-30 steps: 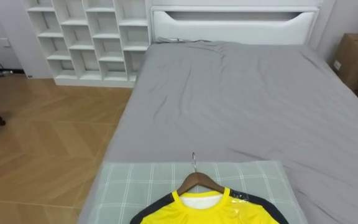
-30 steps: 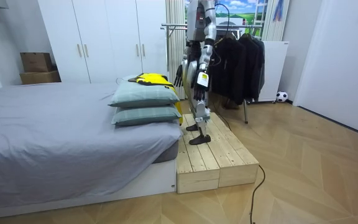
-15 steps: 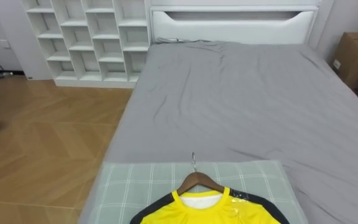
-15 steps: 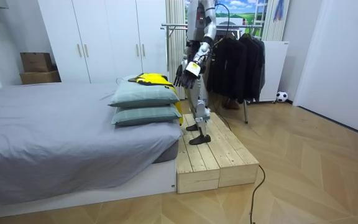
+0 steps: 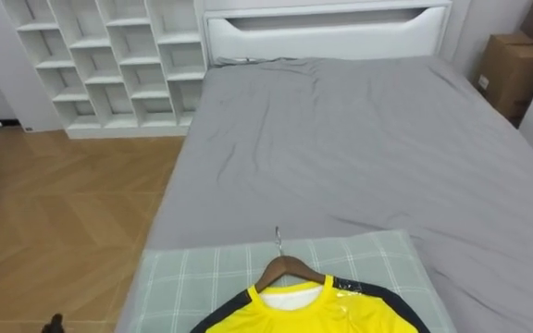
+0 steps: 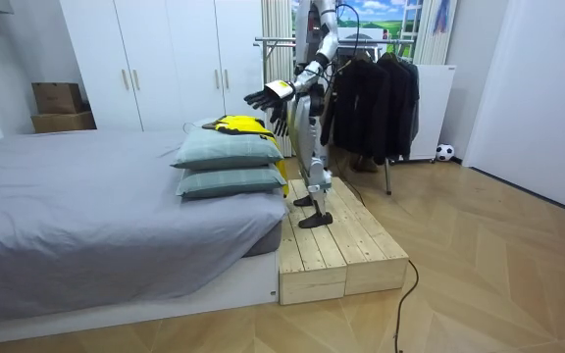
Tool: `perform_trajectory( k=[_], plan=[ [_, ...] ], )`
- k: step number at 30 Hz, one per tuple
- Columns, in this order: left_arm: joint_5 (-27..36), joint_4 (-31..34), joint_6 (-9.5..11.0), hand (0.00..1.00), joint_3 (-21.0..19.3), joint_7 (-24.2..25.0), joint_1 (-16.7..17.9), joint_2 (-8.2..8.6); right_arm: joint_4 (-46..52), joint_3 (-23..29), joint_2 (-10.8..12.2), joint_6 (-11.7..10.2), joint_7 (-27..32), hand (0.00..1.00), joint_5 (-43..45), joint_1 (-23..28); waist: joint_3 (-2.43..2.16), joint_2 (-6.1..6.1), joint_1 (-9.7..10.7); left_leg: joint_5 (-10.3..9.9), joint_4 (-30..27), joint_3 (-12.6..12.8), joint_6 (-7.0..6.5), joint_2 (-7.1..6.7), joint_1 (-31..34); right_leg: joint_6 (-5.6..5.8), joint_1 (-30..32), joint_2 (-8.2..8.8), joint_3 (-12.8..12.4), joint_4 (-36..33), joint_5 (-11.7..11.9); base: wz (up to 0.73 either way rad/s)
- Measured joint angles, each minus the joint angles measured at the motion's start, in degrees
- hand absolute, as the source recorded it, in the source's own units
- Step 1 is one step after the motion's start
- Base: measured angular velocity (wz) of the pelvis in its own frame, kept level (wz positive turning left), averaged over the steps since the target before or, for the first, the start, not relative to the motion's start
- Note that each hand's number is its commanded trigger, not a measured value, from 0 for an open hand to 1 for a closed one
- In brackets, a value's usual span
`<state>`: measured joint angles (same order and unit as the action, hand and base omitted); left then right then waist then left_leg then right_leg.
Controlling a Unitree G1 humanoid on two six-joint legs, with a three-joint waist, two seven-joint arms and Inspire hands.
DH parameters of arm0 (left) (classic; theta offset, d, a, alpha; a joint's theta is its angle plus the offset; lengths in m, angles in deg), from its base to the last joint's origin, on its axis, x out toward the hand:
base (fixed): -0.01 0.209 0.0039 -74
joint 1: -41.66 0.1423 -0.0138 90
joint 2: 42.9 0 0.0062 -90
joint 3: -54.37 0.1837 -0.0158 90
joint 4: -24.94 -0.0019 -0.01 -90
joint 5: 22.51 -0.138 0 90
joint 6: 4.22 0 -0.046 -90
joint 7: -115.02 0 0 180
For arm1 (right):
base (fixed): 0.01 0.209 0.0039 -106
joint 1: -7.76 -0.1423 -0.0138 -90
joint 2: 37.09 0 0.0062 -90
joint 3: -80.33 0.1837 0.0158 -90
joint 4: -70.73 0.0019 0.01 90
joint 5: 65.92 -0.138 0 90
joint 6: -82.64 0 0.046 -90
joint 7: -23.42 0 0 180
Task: Hang clothes
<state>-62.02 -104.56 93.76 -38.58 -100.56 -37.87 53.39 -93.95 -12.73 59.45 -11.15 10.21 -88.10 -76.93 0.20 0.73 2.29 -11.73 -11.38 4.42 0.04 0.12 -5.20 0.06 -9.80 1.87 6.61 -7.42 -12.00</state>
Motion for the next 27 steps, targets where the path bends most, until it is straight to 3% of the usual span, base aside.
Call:
perform_trajectory(
  k=[8,12,27],
  plan=[
    [-10.24,7.97,-0.62,0.00,5.08,0.00,-0.01,0.00,-0.02,-0.05,0.00,0.14,-0.12,0.00,-0.11,0.01,-0.08,-0.58,0.70,0.02,-0.24,0.13,-0.01,-0.04,-0.04,-0.03,-0.23,-0.01,-0.52,0.36,0.04,-0.01],
    [-12.60,8.52,-0.52,0.00,7.07,0.00,-0.73,0.02,0.07,-0.08,0.01,0.11,-0.15,0.00,-0.02,-0.16,-0.10,-0.85,0.72,0.02,-0.28,0.14,-0.01,-0.01,-0.26,-0.05,-0.44,0.00,-0.51,0.23,0.05,0.00],
    [-13.63,8.37,-0.39,0.00,8.98,0.33,-1.36,0.05,0.06,-0.07,0.00,0.08,-0.76,0.00,0.20,-0.17,0.03,-1.00,1.41,0.01,0.00,0.14,-0.01,0.04,-0.59,-0.07,-0.18,-0.03,-1.44,-0.32,0.06,-0.01]
  ],
)
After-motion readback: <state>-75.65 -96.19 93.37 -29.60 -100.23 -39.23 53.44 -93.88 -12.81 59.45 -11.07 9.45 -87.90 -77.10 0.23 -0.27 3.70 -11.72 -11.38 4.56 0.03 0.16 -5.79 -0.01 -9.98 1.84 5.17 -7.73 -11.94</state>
